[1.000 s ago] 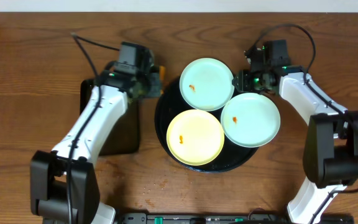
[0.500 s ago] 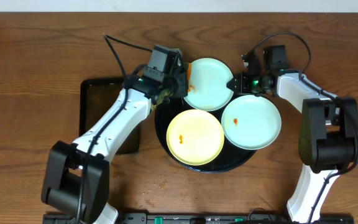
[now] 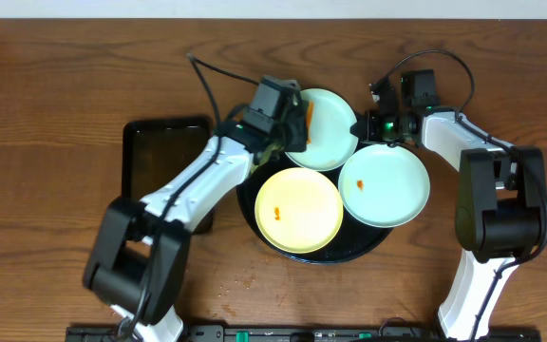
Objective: Clean dirty plates on tray and stack at the side
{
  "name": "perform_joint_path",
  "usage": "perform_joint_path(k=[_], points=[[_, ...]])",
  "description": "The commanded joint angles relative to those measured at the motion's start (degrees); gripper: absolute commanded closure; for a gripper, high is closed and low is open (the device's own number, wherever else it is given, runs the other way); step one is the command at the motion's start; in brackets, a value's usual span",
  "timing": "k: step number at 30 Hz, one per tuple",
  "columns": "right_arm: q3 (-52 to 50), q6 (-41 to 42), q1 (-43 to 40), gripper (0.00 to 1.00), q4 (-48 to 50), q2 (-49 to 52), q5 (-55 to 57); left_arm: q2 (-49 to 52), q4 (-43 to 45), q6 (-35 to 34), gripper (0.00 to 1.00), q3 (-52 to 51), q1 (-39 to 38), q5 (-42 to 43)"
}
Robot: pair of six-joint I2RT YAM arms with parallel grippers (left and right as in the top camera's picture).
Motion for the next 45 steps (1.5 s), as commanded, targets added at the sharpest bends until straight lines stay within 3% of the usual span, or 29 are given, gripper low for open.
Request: perform_joint_path(k=[1,8,18,27,35,40,42,45], points=[[0.04,0.15,0.31,0.99,-0.59,0.7,-0.61,3.52,3.28,-1.88,0.93,0.74,-1.77,0.76],[0.04,0.15,0.31,0.99,-1.57,0.7,-0.61,8.33,4.13,-1.57,0.93,0.74,-2.86,-0.44],[0.04,0.15,0.31,0.99,-3.06,0.7,-0.61,10.36,1.95,3.37,0.93,0.87,-2.82,-27.28],[0.04,0.17,0.31,0.99,-4.79,0.7,0.31,10.29,-2.49,7.91,0.92,4.57,-3.08,-39.82],[0.04,0.17,0.28,0.99,-5.22,0.57,1.33,9.84,-10.91,7.23,0.93,11.54,-3.37,-40.94],[0.07,0.15,0.2,0.99,-5.2,-0.61,1.31,6.16,-15.78,3.3,0.93,11.8,-2.95,-40.35],[0.07,0.13,0.2,0.99,-5.16,-1.16,1.33,4.33,-17.99,1.97,0.93,11.78,-2.36,-38.16],[0.07,0.11,0.2,0.99,-5.33,-1.81,1.36,1.05,-19.39,1.68,0.92,11.78,-0.72,-27.12]])
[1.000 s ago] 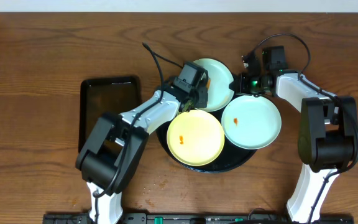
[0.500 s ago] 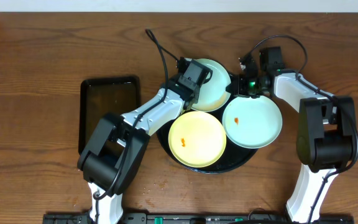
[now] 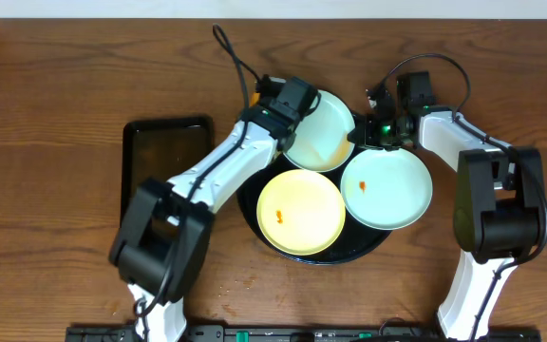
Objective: Clean dirty plates on tray and stack at the side
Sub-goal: 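Scrub the top blue plate with the sponge in the left gripper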
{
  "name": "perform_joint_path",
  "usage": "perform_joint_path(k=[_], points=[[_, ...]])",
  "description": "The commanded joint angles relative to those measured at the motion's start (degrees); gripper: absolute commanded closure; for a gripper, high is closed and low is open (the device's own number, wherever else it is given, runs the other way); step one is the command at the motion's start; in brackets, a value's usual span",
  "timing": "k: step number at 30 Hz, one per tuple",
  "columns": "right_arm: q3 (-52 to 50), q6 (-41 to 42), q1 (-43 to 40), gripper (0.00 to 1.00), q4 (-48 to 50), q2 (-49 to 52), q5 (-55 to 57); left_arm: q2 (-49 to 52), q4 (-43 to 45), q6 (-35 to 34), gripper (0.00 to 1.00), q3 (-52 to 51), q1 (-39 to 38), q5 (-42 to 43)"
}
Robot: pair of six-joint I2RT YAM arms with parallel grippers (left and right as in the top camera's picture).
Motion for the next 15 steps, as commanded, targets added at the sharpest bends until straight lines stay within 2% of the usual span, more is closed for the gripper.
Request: perform_joint_path(k=[1,2,4,15], points=[[-0.26,-0.87,-0.57,0.99,-0.68,-1.77,1.42,-6.56,-0.63,-1.97,0.93,1.07,2.4,13.68],[-0.26,-0.87,-0.57,0.99,-0.81,-1.79,1.4,-6.97,-0.33,-1.4,0.93,1.07,2.82,18.73],[-0.26,-0.92,-0.48,0.99,-1.6,-1.79,2.1,-7.06,-0.33,-0.59,0.93,1.07,2.95,23.69],[1.79,-1.97,1.6,0.99,-8.0,-1.92,15.61,-4.81,4.83,-0.74,0.93,-0.52,0.63,27.19]])
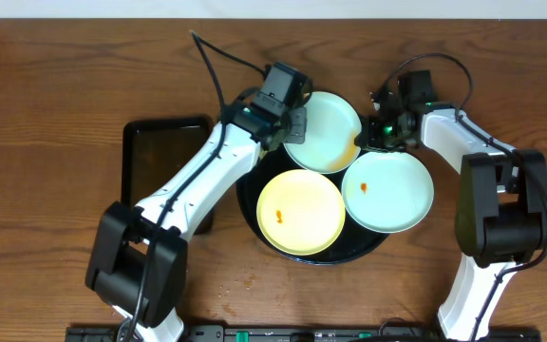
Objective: Clean dirty plates on tray and stack at the side
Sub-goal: 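Scrub the top blue plate with the sponge in the left gripper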
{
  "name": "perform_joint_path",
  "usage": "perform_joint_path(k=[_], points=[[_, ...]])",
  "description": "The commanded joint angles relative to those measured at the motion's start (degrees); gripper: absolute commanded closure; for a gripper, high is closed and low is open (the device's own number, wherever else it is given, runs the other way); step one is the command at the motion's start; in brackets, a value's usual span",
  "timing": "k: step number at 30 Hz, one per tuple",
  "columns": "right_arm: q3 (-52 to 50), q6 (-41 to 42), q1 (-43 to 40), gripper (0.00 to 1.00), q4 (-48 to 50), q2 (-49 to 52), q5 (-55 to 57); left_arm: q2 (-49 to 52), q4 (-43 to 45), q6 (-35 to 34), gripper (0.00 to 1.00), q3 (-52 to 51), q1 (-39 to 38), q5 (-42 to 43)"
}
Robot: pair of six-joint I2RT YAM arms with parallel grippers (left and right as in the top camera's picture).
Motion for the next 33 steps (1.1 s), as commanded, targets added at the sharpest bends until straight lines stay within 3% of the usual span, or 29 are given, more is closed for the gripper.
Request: perform_joint_path(k=[1,9,15,19,25,28,33], points=[[0.76,-1.92,1.55,0.99,-1.51,-0.5,10.58,2.6,2.01,-0.07,0.93,-0.46,-0.04,4.66],[1.92,-3.39,4.68,0.99,-2.8,-0.5,16.76,9.05,6.08,0.44,0.93,-0.46,-0.9,7.5],[1.92,-3.39,4.92,0.99,-3.15,-0.5,16.79,13.38,6.54,1.53,0.93,-0.46,-0.83,3.45],[1.92,-3.39,4.92,0.99,-3.67,-0.5,16.81,15.13,7.15,4.09,0.93,-0.46,-0.83,-5.35],[1.92,-3.39,4.92,0.99,-4.76,-0.5,17.05,14.53,8.44,4.68,0.92,0.37,-0.85,-32.48],[1.92,-3.39,4.92,0.99,-5.27,-0.5,18.08,13.79,8.41,7.34,0.92,1.27,-0.87,-33.73],[1.92,-3.39,4.9,0.99,-6.05,-0.5,18.51,10.93,8.15,5.9,0.92,1.31,-0.9,-33.62]])
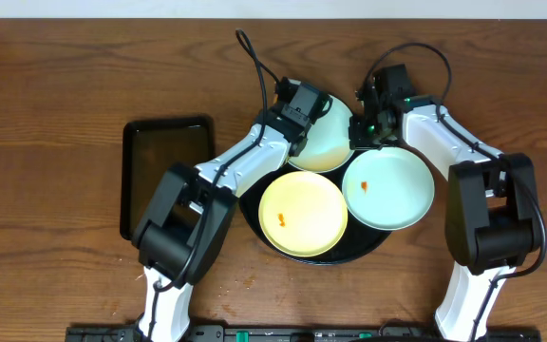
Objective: Clean dirty plates on tray and stack at the side
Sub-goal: 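Scrub the top blue plate with the sponge in the left gripper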
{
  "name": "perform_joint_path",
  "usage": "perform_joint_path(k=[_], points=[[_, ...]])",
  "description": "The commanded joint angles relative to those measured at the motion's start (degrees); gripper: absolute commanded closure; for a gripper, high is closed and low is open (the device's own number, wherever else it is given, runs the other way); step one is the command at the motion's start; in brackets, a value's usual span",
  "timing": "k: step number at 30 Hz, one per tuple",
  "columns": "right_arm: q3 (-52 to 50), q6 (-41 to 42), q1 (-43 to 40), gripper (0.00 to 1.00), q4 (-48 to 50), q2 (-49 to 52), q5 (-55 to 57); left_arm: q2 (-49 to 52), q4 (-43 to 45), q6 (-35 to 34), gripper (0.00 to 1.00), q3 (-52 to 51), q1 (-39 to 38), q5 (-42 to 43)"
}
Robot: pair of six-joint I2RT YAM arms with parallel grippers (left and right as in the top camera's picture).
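Three plates lie on a round black tray [364,245]. At the back is a pale green plate [330,142] with an orange smear along its near rim. A yellow plate [302,214] with a small orange spot lies in front. A light blue plate [389,188] with a red spot lies on the right. My left gripper [308,120] sits over the left part of the green plate, its fingers hidden under the wrist. My right gripper [357,131] is at the green plate's right rim and looks shut on it.
A black rectangular tray [166,176] lies on the wooden table to the left of the round tray. Cables loop over the table behind both arms. Both arm bases stand at the near edge.
My left gripper has moved right and further over the green plate. My right gripper and the plate's right rim have shifted a little left and toward me.
At first my left gripper was at the green plate's left edge beside an orange streak, and my right gripper was at the plate's right rim. Later the orange lay along the plate's near rim. The left gripper drew back left, and is now over the plate again.
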Motion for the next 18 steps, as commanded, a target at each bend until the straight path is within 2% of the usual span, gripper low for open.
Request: perform_joint_path(k=[1,7,12,16,18], points=[[-0.87,-1.99,-0.72,0.99,-1.88,0.94,5.84,-4.24,-0.87,-0.52,0.93,1.16,1.73,-8.26],[-0.87,-1.99,-0.72,0.99,-1.81,0.94,5.81,-11.56,-4.24,-3.23,0.93,1.16,2.6,1.36],[-0.44,-2.01,-0.72,0.99,-1.92,0.92,5.77,-17.51,-11.93,-8.2,0.93,1.14,5.55,7.93],[0.28,-2.95,-0.72,0.99,-2.05,0.81,5.2,-20.65,-17.49,-8.13,0.93,1.14,9.6,18.43],[0.42,-4.13,-0.72,0.99,-1.75,0.79,4.46,-21.18,-21.77,-8.13,0.93,1.14,11.78,20.37]])
